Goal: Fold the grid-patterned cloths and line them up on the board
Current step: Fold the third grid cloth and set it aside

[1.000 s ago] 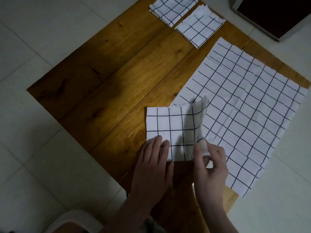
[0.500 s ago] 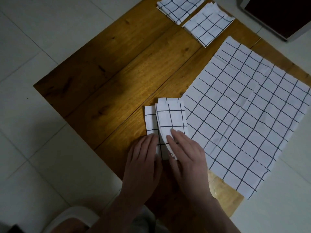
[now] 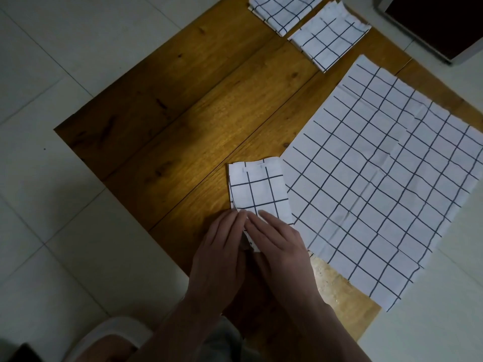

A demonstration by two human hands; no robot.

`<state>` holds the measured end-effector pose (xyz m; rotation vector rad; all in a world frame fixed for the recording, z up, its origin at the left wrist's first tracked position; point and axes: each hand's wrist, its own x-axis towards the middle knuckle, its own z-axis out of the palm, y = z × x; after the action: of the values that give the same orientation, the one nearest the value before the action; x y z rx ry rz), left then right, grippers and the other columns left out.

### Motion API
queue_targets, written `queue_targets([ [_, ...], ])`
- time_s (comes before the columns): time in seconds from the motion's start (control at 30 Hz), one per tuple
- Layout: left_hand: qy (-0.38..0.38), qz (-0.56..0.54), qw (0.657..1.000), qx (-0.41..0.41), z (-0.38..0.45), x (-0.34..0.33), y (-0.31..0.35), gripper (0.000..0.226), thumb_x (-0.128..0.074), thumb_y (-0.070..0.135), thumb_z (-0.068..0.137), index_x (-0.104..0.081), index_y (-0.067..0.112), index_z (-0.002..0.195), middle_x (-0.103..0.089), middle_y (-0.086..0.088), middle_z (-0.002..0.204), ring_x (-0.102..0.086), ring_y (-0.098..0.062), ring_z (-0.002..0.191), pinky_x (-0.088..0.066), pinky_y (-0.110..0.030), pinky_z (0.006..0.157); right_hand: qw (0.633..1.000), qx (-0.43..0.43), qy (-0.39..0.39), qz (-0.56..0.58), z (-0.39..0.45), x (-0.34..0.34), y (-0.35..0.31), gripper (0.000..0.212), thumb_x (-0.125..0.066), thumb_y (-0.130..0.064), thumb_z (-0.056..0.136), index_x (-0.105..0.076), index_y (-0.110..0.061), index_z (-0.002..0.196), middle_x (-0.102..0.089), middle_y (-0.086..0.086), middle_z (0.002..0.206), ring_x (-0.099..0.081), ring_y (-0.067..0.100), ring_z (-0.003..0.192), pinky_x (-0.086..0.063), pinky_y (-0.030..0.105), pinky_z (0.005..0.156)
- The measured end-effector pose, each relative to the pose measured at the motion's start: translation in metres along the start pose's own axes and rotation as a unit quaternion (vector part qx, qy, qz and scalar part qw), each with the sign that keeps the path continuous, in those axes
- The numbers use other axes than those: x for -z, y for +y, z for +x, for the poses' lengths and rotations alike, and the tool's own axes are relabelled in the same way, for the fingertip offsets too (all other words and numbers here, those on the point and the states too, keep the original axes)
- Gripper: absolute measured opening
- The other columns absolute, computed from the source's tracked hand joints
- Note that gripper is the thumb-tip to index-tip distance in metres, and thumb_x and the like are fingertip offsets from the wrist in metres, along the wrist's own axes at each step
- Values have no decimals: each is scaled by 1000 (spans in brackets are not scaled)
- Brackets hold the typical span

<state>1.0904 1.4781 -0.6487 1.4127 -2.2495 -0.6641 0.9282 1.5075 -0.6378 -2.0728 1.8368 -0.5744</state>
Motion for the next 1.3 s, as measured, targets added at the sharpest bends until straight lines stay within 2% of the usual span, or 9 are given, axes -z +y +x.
queue_targets([
  [0.2, -29, -4, 999, 29, 4, 9, 1, 51, -38, 20, 103, -52, 3, 149, -44, -14, 160, -53, -28, 141, -57, -35, 101, 999, -23, -39, -23, 3, -7, -7, 49, -48, -35, 103, -55, -21, 149, -50, -7, 157, -42, 20, 146, -31, 32, 112],
  [0.4, 9, 52, 998, -34, 10, 11, 5, 48, -39, 22, 104, -55, -2, 143, -59, -18, 146, -52, -26, 136, -53, -43, 108, 989, -27, -135, 56, 4, 2, -14, 72, -53, -33, 102, -23, -14, 164, -19, -1, 172, -9, 12, 160, -24, 37, 127],
  [0.5, -9, 39, 999, -21, 10, 10, 1, 51, -30, 29, 111, -55, 0, 145, -57, -16, 148, -51, -27, 137, -49, -48, 110, 983, -26, -142, 116, 8, 20, -9, 68, -52, -22, 100, -28, -15, 163, -23, -1, 171, -16, 11, 159, -26, 39, 127],
  [0.57, -30, 45, 999, 3, 8, 8, -2, 49, -35, 31, 110, -55, 5, 146, -55, -11, 151, -51, -27, 138, -47, -50, 109, 986, -32, -116, 113, 12, 34, -1, 64, -47, -19, 98, -35, -16, 160, -28, -3, 169, -21, 10, 157, -24, 36, 127],
  [0.77, -34, 131, 991, -3, 4, 2, -9, 45, -54, 37, 105, -56, 16, 145, -54, -4, 152, -48, -21, 140, -41, -43, 112, 995, 49, -88, -26, 27, 53, 46, 51, -41, -22, 101, -54, -11, 148, -40, 4, 164, -24, 20, 157, -26, 46, 126],
  [0.97, 13, 125, 992, 3, 7, 5, -2, 36, -50, 25, 107, -61, 15, 140, -55, -6, 151, -49, -24, 139, -41, -43, 109, 980, 123, -108, -114, 37, 49, 64, 40, -53, -23, 104, -60, -13, 143, -44, 7, 161, -24, 24, 158, -22, 48, 128],
  [1.1, -12, 126, 990, -57, 0, 1, 12, 43, -45, 27, 107, -60, 13, 145, -54, -8, 153, -48, -27, 144, -42, -48, 114, 985, 80, -98, -120, 33, 43, 57, 37, -49, -27, 110, -59, -14, 143, -52, 12, 150, -48, 33, 140, -30, 49, 123],
  [1.2, -35, 149, 983, -102, -11, -5, 19, 46, -49, 28, 104, -59, 10, 146, -56, -12, 150, -49, -29, 143, -44, -49, 114, 984, 12, -103, -145, 27, 42, 42, 43, -52, -33, 107, -53, -20, 148, -48, 8, 149, -48, 32, 132, -37, 44, 115],
  [1.3, -44, 173, 981, -81, -15, -5, 15, 48, -47, 30, 106, -56, 9, 148, -54, -12, 152, -47, -29, 145, -40, -49, 118, 980, -33, -112, -164, 21, 41, 32, 46, -54, -33, 104, -49, -23, 149, -46, 9, 148, -48, 32, 128, -42, 45, 106],
])
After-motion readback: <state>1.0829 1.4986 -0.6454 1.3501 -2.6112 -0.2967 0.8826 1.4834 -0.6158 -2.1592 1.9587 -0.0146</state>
